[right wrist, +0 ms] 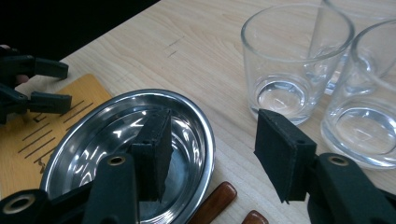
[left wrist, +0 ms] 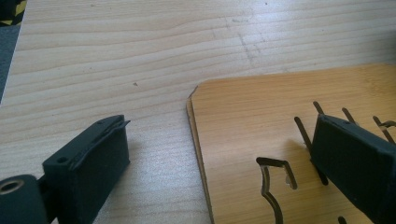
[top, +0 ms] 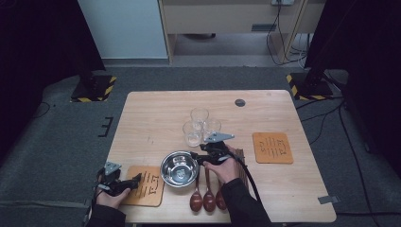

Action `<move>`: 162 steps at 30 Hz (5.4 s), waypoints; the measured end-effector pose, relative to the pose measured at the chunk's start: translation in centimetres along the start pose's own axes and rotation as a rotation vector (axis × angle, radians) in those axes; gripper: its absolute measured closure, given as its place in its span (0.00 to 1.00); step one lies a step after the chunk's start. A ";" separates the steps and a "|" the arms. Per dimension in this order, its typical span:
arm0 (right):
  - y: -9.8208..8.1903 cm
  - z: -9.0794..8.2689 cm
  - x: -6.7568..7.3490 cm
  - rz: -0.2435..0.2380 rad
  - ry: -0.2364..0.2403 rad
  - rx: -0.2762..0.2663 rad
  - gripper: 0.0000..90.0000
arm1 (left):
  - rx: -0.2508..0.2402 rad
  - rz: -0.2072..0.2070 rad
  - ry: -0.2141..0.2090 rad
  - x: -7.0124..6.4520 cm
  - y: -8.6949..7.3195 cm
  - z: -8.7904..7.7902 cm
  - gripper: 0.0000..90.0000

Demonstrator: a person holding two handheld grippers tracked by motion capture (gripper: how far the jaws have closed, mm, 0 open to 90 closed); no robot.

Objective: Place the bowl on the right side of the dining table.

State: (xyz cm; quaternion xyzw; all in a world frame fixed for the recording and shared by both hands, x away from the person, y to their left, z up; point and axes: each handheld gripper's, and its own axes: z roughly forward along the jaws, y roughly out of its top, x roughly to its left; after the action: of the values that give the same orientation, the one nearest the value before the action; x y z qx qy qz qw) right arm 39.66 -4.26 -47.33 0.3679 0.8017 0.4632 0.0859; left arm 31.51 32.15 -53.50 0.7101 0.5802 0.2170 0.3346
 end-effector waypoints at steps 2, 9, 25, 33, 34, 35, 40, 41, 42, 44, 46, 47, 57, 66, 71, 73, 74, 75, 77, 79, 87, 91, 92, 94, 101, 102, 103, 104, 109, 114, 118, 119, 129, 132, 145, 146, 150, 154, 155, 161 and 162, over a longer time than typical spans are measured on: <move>-0.1 0.4 0.1 -0.003 0.000 0.014 0.52 | 0.000 0.000 0.000 0.0 0.0 0.0 0.04; -0.6 1.5 0.3 -0.001 0.002 0.059 0.56 | 0.000 0.000 0.000 0.0 0.0 0.0 0.04; -1.1 3.5 0.4 0.020 0.007 0.153 0.67 | 0.000 0.000 0.000 0.0 0.0 0.0 0.04; -1.3 4.1 0.2 0.030 0.005 0.185 0.75 | 0.000 0.000 0.000 0.0 0.0 0.0 0.04; -1.3 4.1 0.2 0.037 0.009 0.190 0.76 | 0.000 0.000 0.000 0.0 0.0 0.0 0.04; -1.3 4.2 0.2 0.042 0.010 0.192 0.76 | 0.000 0.000 0.000 0.0 0.0 0.0 0.04; -1.4 4.4 0.1 0.060 0.015 0.210 0.80 | 0.000 0.000 0.000 0.0 0.0 0.0 0.04; -1.4 4.5 0.0 0.059 0.015 0.214 0.81 | 0.000 0.000 0.000 0.0 0.0 0.0 0.04; -1.4 4.5 0.0 0.061 0.016 0.217 0.81 | 0.000 0.000 0.000 0.0 0.0 0.0 0.04; -1.5 4.7 0.0 0.062 0.022 0.224 0.82 | 0.000 0.000 0.000 0.0 0.0 0.0 0.04; -1.5 4.8 0.0 0.066 0.024 0.230 0.84 | 0.001 0.000 0.000 0.0 0.0 0.0 0.04; -1.5 4.9 0.0 0.071 0.026 0.232 0.85 | 0.000 0.000 -0.001 0.0 0.0 0.0 0.04; -1.4 5.0 0.2 0.101 0.016 0.222 0.88 | 0.003 0.004 -0.001 0.0 0.0 0.0 0.04; -0.8 4.0 1.2 0.122 0.071 0.127 0.92 | 0.003 0.004 -0.001 0.0 0.0 0.0 0.04; -0.7 3.9 1.4 0.099 0.070 0.111 0.93 | 0.000 0.001 -0.001 0.0 0.0 0.0 0.04; -0.6 3.8 1.4 0.098 0.068 0.107 0.93 | 0.001 0.001 -0.001 0.0 0.0 0.0 0.04; -0.6 3.8 1.5 0.095 0.069 0.107 0.93 | 0.003 0.004 -0.001 0.0 0.0 0.0 0.04; -0.6 3.7 1.5 0.086 0.068 0.106 0.93 | 0.003 0.003 -0.001 0.0 0.0 0.0 0.04; -0.5 3.5 1.5 0.089 0.070 0.108 0.93 | 0.003 0.004 0.000 0.0 0.0 0.0 0.04; -0.4 3.2 1.4 0.088 0.074 0.097 0.93 | 0.003 0.004 -0.001 0.0 0.0 0.0 0.04; 0.2 1.1 0.9 0.098 0.082 0.033 0.93 | 0.004 0.004 -0.001 0.0 0.0 0.0 0.04; 0.3 0.1 0.4 0.101 0.075 0.009 0.93 | 0.003 0.004 -0.001 0.0 0.0 0.0 0.04; 0.3 -0.2 0.3 0.104 0.075 0.003 0.93 | 0.003 0.004 -0.001 0.0 0.0 0.0 0.04; 0.4 -0.8 0.0 0.109 0.072 -0.005 0.93 | 0.003 0.004 -0.001 0.0 0.0 0.0 0.04; 0.4 -2.5 -0.9 0.110 0.055 -0.039 0.93 | 0.000 0.001 -0.001 0.0 0.0 0.0 0.04; 0.4 -2.7 -1.1 0.115 0.052 -0.040 0.93 | 0.003 0.004 0.000 0.0 0.0 0.0 0.04; 0.4 -2.9 -1.2 0.116 0.049 -0.043 0.93 | 0.000 0.001 -0.001 0.0 0.0 0.0 0.04; 0.3 -3.3 -1.4 0.118 0.046 -0.048 0.93 | 0.004 0.004 -0.001 0.0 0.0 0.0 0.04; 0.2 -4.5 -2.1 0.129 0.032 -0.067 0.93 | 0.003 0.004 -0.001 0.0 0.0 0.0 0.04; 0.0 -5.7 -2.8 0.135 0.019 -0.088 0.93 | 0.000 0.001 -0.001 0.0 0.0 0.0 0.04; -0.2 -6.7 -3.5 0.142 0.004 -0.098 0.93 | 0.000 0.001 -0.001 0.0 0.0 0.0 0.04; -0.3 -6.9 -3.6 0.144 0.002 -0.100 0.93 | 0.004 0.004 0.000 0.0 0.0 0.0 0.04; -1.0 -9.8 -6.0 0.177 -0.054 -0.139 0.93 | 0.001 0.001 0.000 0.0 0.0 0.0 0.04; -1.2 -10.5 -6.6 0.182 -0.069 -0.151 0.93 | 0.001 0.001 0.000 0.0 0.0 0.0 0.04; -2.3 -13.3 -9.5 0.232 -0.140 -0.188 0.93 | 0.001 0.000 0.001 0.0 0.0 0.0 0.04; -2.4 -13.5 -9.7 0.238 -0.146 -0.191 0.93 | 0.001 0.001 0.001 0.0 0.0 0.0 0.04; -3.0 -14.1 -10.8 0.263 -0.172 -0.201 0.93 | 0.001 0.000 0.001 0.0 0.0 0.0 0.04; -3.9 -14.6 -12.1 0.298 -0.198 -0.199 0.93 | 0.001 0.000 0.001 0.0 0.0 0.0 0.04; -4.0 -14.7 -12.4 0.301 -0.205 -0.199 0.93 | 0.001 0.000 0.001 0.0 0.0 0.0 0.04; -4.9 -15.2 -13.9 0.335 -0.245 -0.195 0.93 | 0.001 0.000 0.001 0.0 0.0 0.1 0.04; -5.0 -15.3 -14.1 0.339 -0.251 -0.196 0.93 | 0.001 0.000 0.001 0.0 0.0 0.1 0.03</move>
State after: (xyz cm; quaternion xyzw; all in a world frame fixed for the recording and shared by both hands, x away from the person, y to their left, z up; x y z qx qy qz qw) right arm 39.85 -25.55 -45.74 0.5418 0.6628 0.4972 0.1412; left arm 31.58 32.12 -53.50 0.7102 0.5806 0.2170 0.3338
